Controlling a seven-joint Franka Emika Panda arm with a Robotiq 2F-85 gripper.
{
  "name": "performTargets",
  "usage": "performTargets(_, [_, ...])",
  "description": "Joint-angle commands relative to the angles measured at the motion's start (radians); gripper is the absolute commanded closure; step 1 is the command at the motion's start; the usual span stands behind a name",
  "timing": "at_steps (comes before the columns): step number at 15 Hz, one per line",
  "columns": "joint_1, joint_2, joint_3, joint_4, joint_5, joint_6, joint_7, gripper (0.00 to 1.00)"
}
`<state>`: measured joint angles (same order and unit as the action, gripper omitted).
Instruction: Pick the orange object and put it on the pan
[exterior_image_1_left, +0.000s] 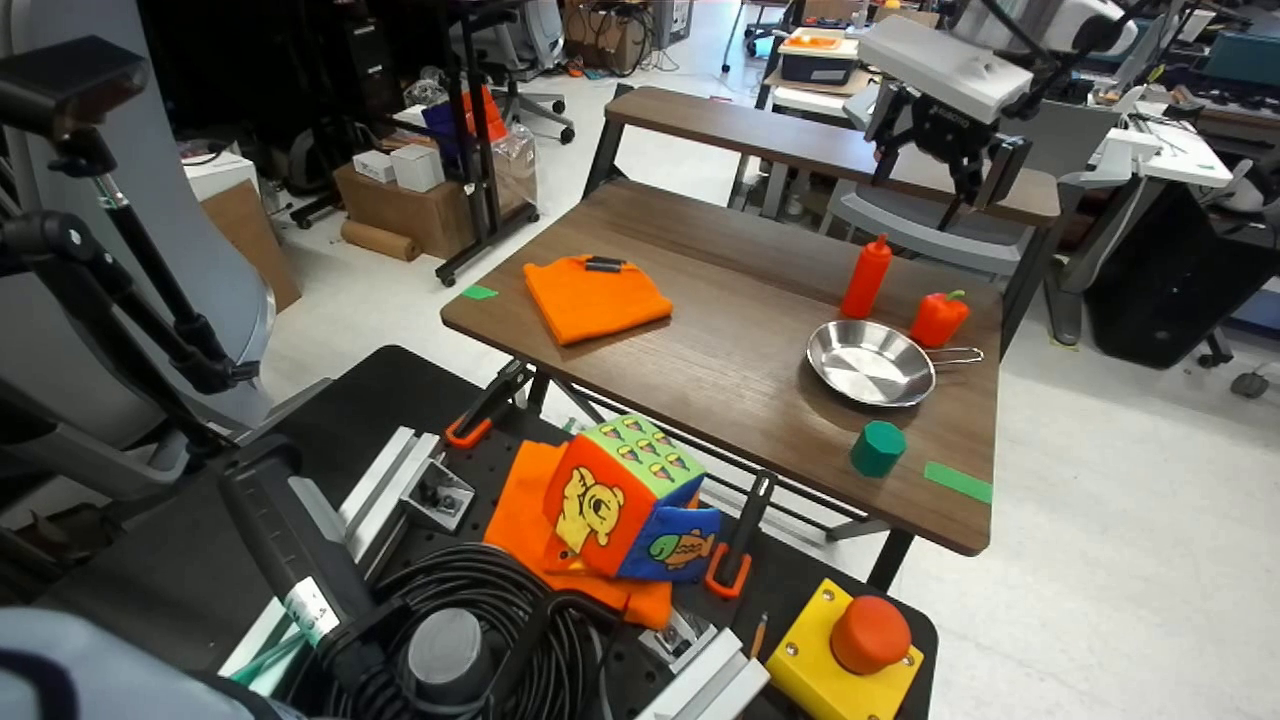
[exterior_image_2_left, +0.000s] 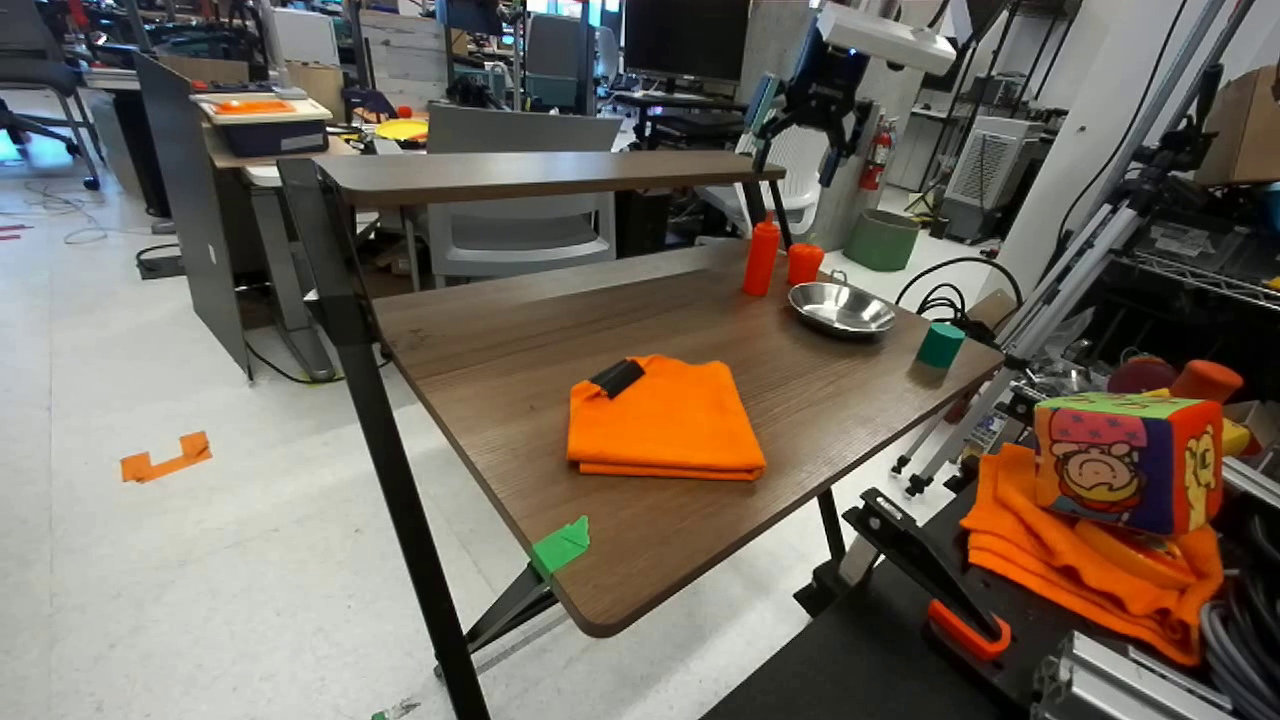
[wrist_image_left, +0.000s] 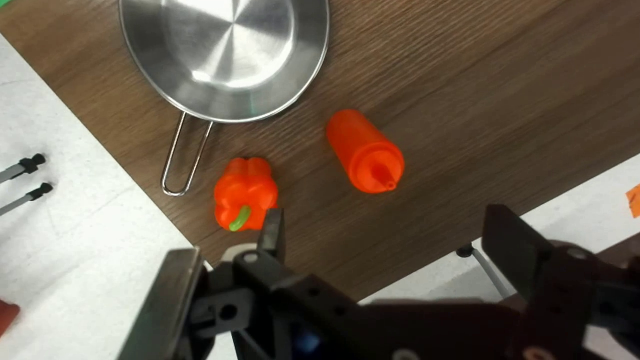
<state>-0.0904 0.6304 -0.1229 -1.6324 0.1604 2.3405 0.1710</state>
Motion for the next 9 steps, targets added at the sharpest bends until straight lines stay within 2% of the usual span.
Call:
performTargets(1, [0.004, 0.083, 0.006, 0.097, -0.022, -0.044, 0.044, 0.0])
performTargets(8, [0.031, 0.165, -0.006, 0.172, -0.046, -0.099, 0.095, 0.0])
performTargets(9, [0.038, 0.176, -0.013, 0.181, -0.059, -0.108, 0.108, 0.25])
